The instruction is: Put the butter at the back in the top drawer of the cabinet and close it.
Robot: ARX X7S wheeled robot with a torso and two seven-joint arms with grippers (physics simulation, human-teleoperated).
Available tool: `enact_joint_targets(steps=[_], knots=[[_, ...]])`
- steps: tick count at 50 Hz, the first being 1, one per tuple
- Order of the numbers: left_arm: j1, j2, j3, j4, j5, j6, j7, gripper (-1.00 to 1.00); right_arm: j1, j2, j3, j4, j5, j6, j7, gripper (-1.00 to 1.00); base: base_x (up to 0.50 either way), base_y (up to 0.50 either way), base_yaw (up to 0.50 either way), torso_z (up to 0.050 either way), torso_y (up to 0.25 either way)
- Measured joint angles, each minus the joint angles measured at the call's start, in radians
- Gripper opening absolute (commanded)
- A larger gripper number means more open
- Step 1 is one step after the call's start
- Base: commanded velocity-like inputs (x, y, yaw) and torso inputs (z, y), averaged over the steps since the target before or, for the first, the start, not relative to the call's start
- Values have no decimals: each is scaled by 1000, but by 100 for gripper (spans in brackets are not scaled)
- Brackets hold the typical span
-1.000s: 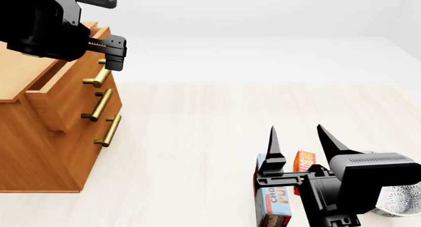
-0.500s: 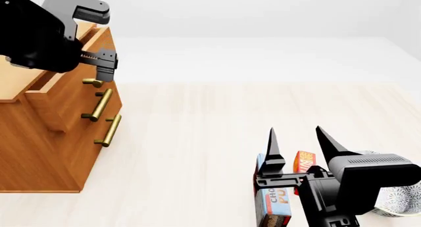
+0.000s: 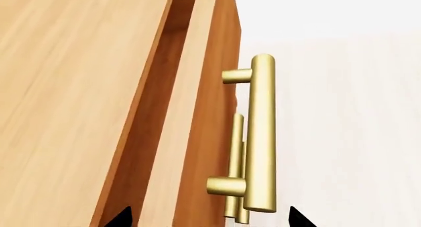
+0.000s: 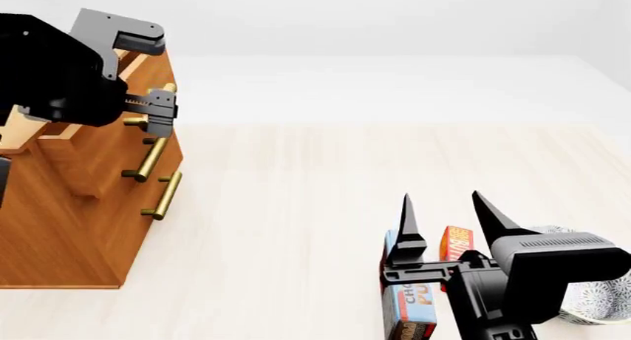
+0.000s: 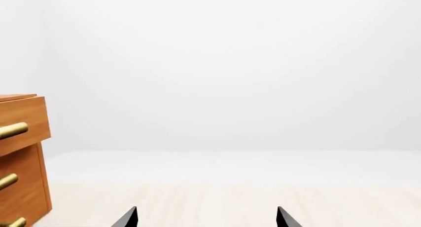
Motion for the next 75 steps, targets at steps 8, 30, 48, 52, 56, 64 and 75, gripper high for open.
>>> enact_joint_targets(steps=[8, 30, 48, 52, 56, 64, 75], knots=[[18, 1, -3, -4, -7, 6, 3, 100, -2, 3, -2, 3, 1, -5, 2, 100, 0, 0, 0, 0, 0], [40, 8, -18, 9, 7, -3, -12, 100, -8, 10, -7, 6, 5, -17, 10, 100, 0, 0, 0, 0, 0], [56, 48, -83, 75, -105, -60, -69, 100, -4, 21, -5, -9, 16, -4, 23, 100, 0, 0, 0, 0, 0], [59, 64, -93, 91, -132, -73, -87, 100, -3, 24, -4, -12, 20, -1, 26, 100, 0, 0, 0, 0, 0], [61, 79, -102, 109, -158, -88, -110, 100, -2, 26, -3, -15, 23, 1, 28, 100, 0, 0, 0, 0, 0], [69, 109, -120, 146, -201, -114, -164, 100, -5, 31, -2, -18, 27, -2, 30, 100, 0, 0, 0, 0, 0], [81, 162, -146, 190, -263, -143, -255, 100, -17, 37, 4, -17, 33, -19, 25, 100, 0, 0, 0, 0, 0]])
